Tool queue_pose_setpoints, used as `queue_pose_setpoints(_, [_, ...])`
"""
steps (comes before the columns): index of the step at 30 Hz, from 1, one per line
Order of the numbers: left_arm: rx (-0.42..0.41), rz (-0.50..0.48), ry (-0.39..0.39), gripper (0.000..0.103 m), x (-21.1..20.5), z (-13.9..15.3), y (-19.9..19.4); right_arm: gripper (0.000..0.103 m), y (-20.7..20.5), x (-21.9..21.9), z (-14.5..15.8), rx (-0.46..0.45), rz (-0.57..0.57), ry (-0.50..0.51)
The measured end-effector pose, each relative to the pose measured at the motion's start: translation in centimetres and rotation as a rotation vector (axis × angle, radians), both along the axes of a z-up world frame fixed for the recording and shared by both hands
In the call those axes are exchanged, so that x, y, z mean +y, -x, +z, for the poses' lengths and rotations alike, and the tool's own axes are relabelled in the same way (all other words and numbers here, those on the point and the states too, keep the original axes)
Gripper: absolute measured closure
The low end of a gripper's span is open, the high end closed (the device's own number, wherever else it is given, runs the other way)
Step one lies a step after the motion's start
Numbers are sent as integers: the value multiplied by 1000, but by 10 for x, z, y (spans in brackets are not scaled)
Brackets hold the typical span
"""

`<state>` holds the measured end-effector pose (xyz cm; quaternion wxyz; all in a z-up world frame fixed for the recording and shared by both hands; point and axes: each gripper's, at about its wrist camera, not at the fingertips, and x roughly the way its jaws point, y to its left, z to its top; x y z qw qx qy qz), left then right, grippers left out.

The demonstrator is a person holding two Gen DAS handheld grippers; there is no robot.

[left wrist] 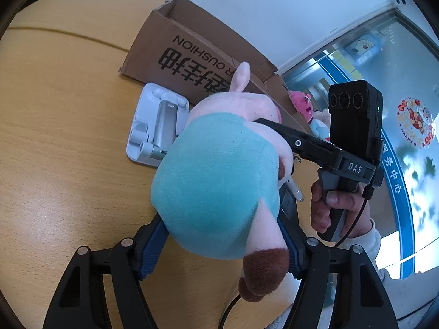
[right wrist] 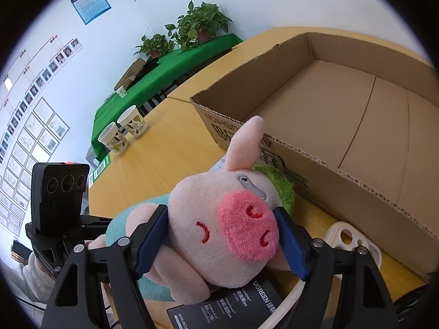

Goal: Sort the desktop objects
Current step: 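Carry the pig plush with the right tool over the cardboard box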

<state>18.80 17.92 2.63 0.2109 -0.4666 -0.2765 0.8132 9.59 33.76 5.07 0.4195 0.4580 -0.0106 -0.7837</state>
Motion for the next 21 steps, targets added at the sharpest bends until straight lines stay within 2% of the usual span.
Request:
queue_pose_setpoints(4, [21, -5, 46, 35, 11, 15, -3, 37, -9, 5, 2, 33, -10, 10])
queue_pose_setpoints(6, [58, -9, 50, 35, 15, 32, -1, 38, -12, 9, 12, 68, -20, 24])
queue_pose_setpoints(12, [225, -28, 98, 35, 28, 99, 31, 38, -2, 28, 83, 232, -62, 92])
queue_pose_setpoints(16, [312, -14, 120, 35, 29, 142, 79, 38, 45, 33, 134, 334, -63, 92])
queue_pose_setpoints(21, [372, 21, 145, 35, 23, 185, 147, 38, 121, 30, 184, 438, -35, 76])
